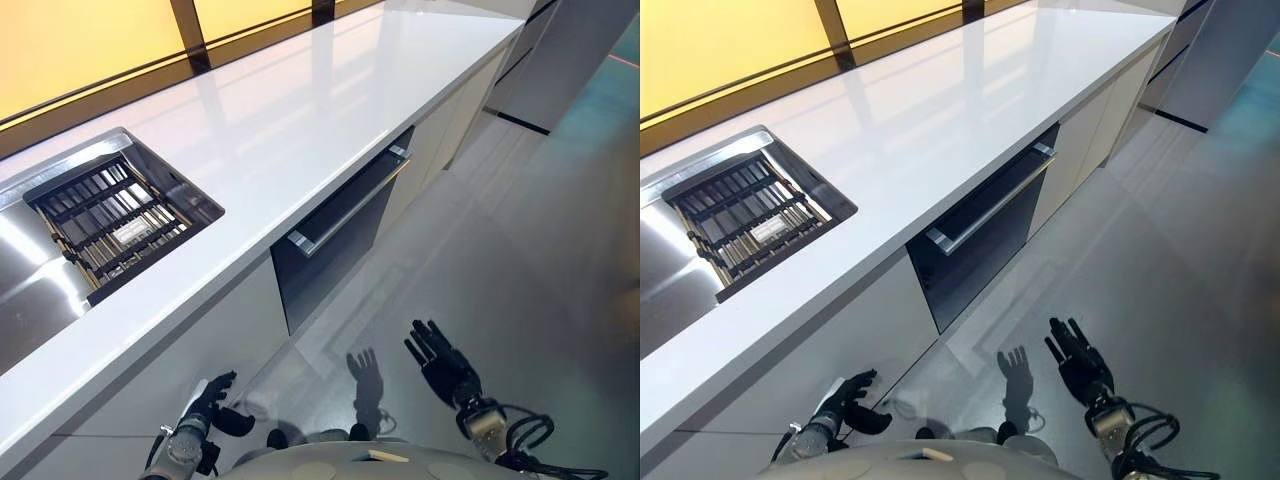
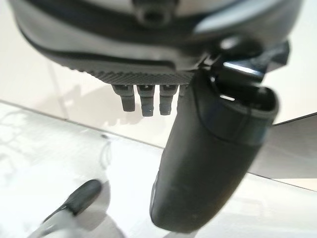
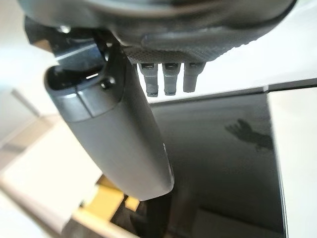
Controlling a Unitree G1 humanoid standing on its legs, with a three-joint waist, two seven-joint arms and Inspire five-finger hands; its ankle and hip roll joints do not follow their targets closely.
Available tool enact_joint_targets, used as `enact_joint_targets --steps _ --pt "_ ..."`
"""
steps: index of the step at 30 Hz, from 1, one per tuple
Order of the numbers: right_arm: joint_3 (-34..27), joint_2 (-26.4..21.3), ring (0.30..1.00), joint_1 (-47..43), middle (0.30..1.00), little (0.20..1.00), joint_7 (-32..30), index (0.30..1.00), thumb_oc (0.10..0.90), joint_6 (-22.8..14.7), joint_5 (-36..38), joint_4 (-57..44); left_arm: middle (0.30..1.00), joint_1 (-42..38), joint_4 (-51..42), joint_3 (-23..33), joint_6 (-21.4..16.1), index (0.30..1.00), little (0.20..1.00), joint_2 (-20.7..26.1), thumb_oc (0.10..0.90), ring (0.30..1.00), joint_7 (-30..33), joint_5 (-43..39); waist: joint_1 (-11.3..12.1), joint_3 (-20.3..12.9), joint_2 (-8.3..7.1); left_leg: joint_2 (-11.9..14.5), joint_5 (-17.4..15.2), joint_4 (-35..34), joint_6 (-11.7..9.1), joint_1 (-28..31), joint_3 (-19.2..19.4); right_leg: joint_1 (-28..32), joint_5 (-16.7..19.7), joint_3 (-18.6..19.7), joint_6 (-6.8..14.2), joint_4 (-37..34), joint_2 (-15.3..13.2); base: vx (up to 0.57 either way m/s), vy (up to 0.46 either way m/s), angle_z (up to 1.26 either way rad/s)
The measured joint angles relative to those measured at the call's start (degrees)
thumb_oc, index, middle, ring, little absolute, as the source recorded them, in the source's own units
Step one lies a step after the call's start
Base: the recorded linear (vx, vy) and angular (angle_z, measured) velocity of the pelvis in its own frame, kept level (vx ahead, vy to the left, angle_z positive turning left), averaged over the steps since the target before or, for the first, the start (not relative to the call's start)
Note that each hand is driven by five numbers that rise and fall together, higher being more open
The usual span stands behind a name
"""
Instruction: Pick up plates and place into dishwasher.
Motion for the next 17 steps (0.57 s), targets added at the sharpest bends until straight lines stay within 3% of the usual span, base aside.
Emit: enact_joint_targets --steps 3,8,15,17 --pt "0.05 1.95 0.900 0.05 0.900 0.900 -2.33 0.900 0.800 -0.81 -1.03 6.45 0.900 0.04 1.95 -0.08 0.08 0.900 0.900 -2.10 0.800 0.900 -0.32 0.07 0.34 -1.50 0.52 0.00 -0.07 -0.13 -0.04 0.09 -0.29 0.22 -0.04 -0.13 -0.01 -0.01 0.00 0.06 0.016 0.04" --pt "0.32 3.07 0.900 0.40 0.900 0.900 -11.66 0.900 0.800 -1.45 -14.05 12.30 0.900 0.03 3.73 -0.41 2.38 0.900 0.900 -4.06 0.800 0.900 -0.08 0.29 0.47 -3.40 1.03 0.02 -0.11 -0.14 0.03 0.03 -0.35 0.12 -0.23 -0.08 0.24 -0.02 0.01 0.02 0.012 0.00" --pt "6.74 1.48 0.900 2.05 0.900 0.900 -14.64 0.900 0.800 2.64 -36.31 12.26 0.900 -0.11 3.68 -0.58 3.69 0.900 0.900 -4.28 0.800 0.900 -1.34 1.35 0.53 -4.23 1.30 0.05 0.16 -0.11 0.02 0.00 -0.51 0.13 -0.10 -0.10 0.05 -0.03 0.09 0.01 0.004 0.00" --pt "8.35 0.99 0.900 1.76 0.900 0.900 -14.60 0.900 0.800 4.00 -39.49 12.26 0.900 -0.23 3.58 -0.65 3.81 0.900 0.900 -4.26 0.800 0.900 -1.36 1.54 0.69 -4.37 1.21 0.06 0.16 -0.11 0.01 0.02 -0.56 0.14 -0.08 -0.11 0.00 -0.03 0.11 0.00 0.000 0.00"
